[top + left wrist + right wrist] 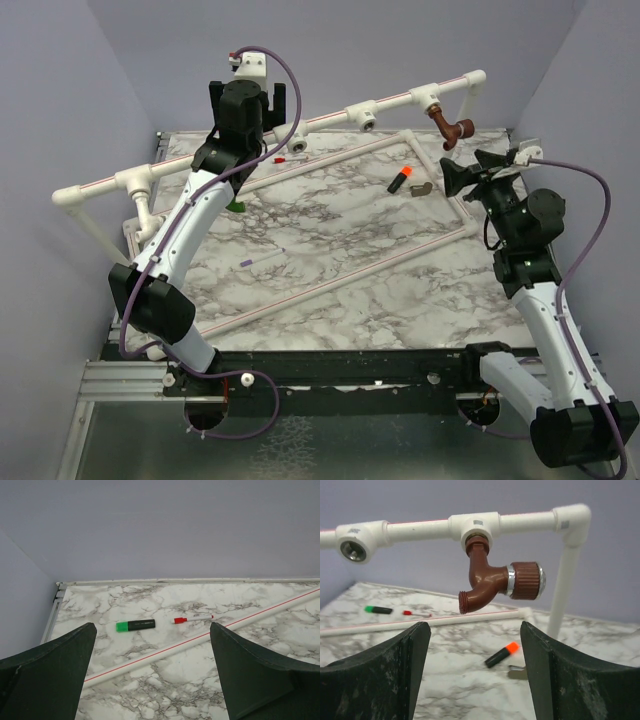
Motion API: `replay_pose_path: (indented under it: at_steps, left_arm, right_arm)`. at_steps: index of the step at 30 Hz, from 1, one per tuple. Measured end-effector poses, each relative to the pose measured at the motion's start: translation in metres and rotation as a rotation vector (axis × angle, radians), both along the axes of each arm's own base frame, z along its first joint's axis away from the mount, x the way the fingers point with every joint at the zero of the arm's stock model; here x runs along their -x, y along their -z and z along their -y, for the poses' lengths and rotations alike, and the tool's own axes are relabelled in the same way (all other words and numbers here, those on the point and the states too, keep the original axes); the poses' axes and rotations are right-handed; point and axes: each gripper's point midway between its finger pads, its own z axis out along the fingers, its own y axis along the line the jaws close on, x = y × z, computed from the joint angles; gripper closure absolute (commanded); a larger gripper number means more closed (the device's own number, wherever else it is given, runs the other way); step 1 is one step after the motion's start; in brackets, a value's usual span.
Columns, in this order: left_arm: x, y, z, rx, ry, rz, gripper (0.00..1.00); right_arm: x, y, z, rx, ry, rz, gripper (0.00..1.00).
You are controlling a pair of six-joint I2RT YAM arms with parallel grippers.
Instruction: Install the water faucets
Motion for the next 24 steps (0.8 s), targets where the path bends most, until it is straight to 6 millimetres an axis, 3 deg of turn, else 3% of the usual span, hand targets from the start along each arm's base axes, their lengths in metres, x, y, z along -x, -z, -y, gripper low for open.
replay_pose_path:
  at_steps: [8, 10, 11, 15, 24]
  left_arm:
    - [0.0, 0.0, 0.0, 0.0, 0.0, 0.0, 0.04]
    - [0.0, 0.0, 0.001, 0.0, 0.001, 0.0, 0.04]
    - [0.0, 0.0, 0.001, 0.0, 0.001, 0.0, 0.04]
    - [0.0, 0.0, 0.001, 0.0, 0.0, 0.0, 0.04]
    - [0.0, 0.0, 0.0, 0.0, 0.0, 0.001, 0.03]
  right_arm:
    - [0.001, -0.011, 0.008, 0.485, 0.038, 0.207, 0.15]
    - [-0.001, -0.009, 0.01, 0.595, 0.053, 0.251, 0.01]
    - [-0.002, -0.006, 0.01, 0.647, 0.055, 0.269, 0.0]
    - [-0.009, 0.001, 0.01, 0.848, 0.06, 0.327, 0.0]
    - [-0.024, -0.009, 0.007, 1.137, 0.116, 0.479, 0.09]
